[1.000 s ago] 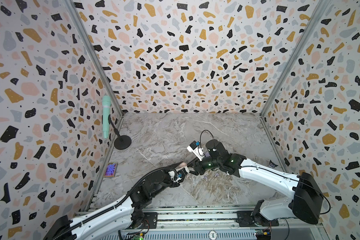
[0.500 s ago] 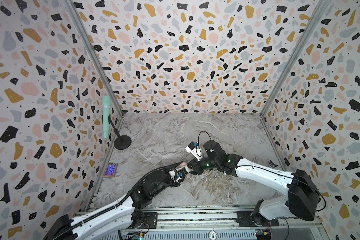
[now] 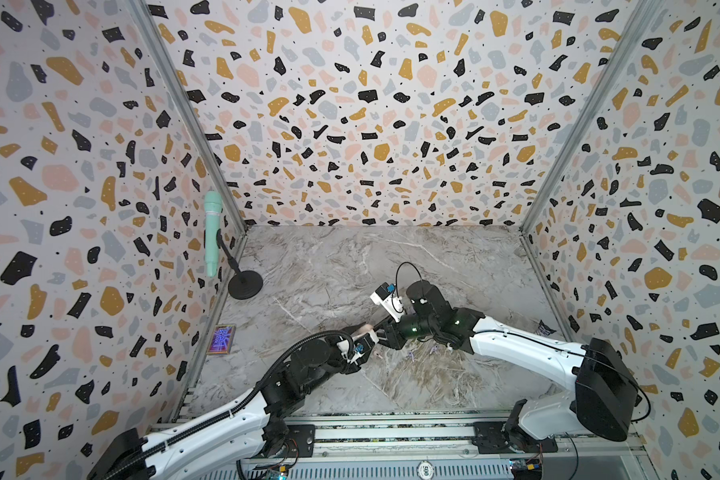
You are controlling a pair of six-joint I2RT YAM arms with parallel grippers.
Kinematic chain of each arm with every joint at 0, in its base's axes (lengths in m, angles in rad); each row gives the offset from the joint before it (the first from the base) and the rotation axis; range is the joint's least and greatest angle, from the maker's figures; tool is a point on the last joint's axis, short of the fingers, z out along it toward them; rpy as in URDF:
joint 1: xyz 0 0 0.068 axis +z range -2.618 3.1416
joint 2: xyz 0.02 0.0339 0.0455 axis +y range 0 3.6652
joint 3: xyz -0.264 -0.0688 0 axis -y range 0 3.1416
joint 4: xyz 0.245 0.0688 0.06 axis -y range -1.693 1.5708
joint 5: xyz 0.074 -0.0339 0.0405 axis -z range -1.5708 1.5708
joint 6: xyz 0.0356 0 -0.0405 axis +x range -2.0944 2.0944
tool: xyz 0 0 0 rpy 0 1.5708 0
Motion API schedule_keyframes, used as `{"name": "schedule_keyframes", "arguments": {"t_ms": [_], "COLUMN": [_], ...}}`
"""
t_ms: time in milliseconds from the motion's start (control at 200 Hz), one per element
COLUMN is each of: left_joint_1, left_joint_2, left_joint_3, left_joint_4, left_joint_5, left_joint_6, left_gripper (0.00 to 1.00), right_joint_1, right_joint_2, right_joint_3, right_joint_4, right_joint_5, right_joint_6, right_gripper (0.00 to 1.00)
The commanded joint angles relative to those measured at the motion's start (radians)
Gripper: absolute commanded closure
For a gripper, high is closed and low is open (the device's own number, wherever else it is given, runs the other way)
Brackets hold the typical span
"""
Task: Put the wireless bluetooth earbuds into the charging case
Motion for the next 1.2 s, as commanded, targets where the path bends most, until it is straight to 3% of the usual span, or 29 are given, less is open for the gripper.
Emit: {"name": "schedule_keyframes", "arguments": {"t_ms": [0, 75, 200, 270, 420, 671, 911, 1191], "left_joint_1": [-0.003, -0.003, -0.003, -0.003, -0.003, -0.001, 0.009, 0.103], "left_joint_2": [-0.004, -0.010, -0.030, -0.053, -0.117, -0.108, -0.009, 0.011], "left_joint_3": [0.000, 0.000, 0.037, 0.083, 0.198, 0.430, 0.526, 0.584], "left_joint_4": [0.084, 0.085, 0.035, -0.037, -0.240, -0.539, -0.672, -0.799], "left_joint_5": [-0.025, -0.018, -0.003, 0.040, 0.168, 0.416, 0.584, 0.593], "left_joint_6": [-0.009, -0.009, -0.029, -0.060, -0.190, -0.449, -0.487, -0.425], "left_gripper": [0.64, 0.49, 0.13, 0.00, 0.00, 0.00, 0.00, 0.02], "right_joint_1": [0.006, 0.005, -0.013, -0.044, -0.118, -0.127, -0.127, -0.126], "right_joint_2": [-0.015, -0.028, -0.054, -0.074, -0.146, -0.267, -0.310, -0.320], "right_joint_3": [-0.001, 0.003, 0.014, 0.022, 0.039, 0.048, 0.024, 0.027], "right_joint_4": [0.017, 0.005, -0.028, -0.059, -0.137, -0.245, -0.228, -0.243], "right_joint_5": [-0.014, -0.001, 0.014, 0.004, -0.057, -0.087, -0.224, -0.310], "right_joint_6": [0.011, 0.003, -0.025, -0.047, -0.123, -0.266, -0.342, -0.388], "right_gripper": [1.00, 1.00, 1.00, 1.00, 1.00, 1.00, 1.00, 1.00]}}
